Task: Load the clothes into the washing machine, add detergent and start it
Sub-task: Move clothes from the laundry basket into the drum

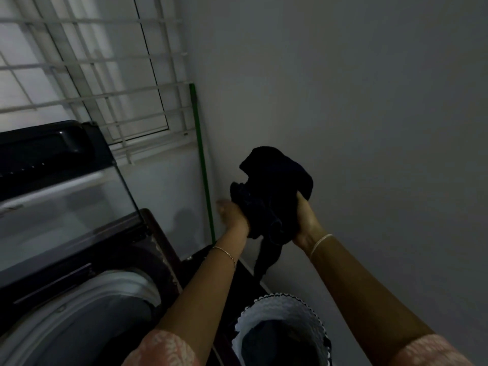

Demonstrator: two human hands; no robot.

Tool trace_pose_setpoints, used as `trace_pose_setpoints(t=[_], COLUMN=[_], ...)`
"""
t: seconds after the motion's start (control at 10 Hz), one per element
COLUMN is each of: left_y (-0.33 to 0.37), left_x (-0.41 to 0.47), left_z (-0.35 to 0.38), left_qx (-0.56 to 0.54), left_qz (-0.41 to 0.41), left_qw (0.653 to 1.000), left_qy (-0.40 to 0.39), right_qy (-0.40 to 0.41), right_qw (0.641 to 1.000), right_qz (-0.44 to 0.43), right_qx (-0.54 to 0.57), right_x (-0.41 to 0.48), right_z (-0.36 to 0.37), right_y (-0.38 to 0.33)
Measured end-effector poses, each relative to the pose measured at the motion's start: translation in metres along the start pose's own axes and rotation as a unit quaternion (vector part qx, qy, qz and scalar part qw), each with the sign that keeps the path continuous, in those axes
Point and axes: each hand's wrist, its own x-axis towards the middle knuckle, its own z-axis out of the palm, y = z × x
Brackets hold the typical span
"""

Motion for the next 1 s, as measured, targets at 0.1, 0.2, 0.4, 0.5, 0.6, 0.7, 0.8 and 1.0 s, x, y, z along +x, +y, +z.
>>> trace_pose_setpoints(t=[0.1,0.2,0.4,0.5,0.6,0.7,0.8,1.0], left_y=[0.012,0.001,-0.026,-0.037,-0.035,-0.033,-0.033,-0.027], left_x=[-0.056,-0.045,-0.062,-0.053,-0.058,-0.055,-0.057,-0.065], left_z=[-0.004,-0.014,-0.010,-0.010,0.002,0.009,0.005,-0.001], left_qx=[0.063,0.284,0.215,0.110,-0.036,-0.180,-0.250,-0.250], left_qz=[0.007,0.042,0.072,0.050,0.024,-0.015,-0.024,-0.004], left_qw=[0.992,0.931,0.948,0.976,0.985,0.971,0.958,0.957], left_qy=[-0.109,-0.225,-0.222,-0.180,-0.165,-0.156,-0.137,-0.149], right_qy=[-0.011,-0.033,-0.055,-0.083,-0.116,-0.140,-0.056,0.174], right_qw=[1.000,0.999,0.997,0.992,0.986,0.982,0.988,0.924], right_qz=[0.015,0.008,0.034,0.043,0.069,0.082,-0.035,-0.244], right_qx=[0.007,0.007,-0.032,-0.080,-0.098,-0.098,-0.139,-0.238], right_x=[0.001,-0.001,-0.013,-0.019,-0.028,-0.038,-0.040,-0.047], right_z=[0.012,0.011,0.017,0.014,0.019,0.028,0.029,0.019], right_y=[-0.015,-0.025,-0.024,-0.026,-0.019,-0.008,0.012,0.055])
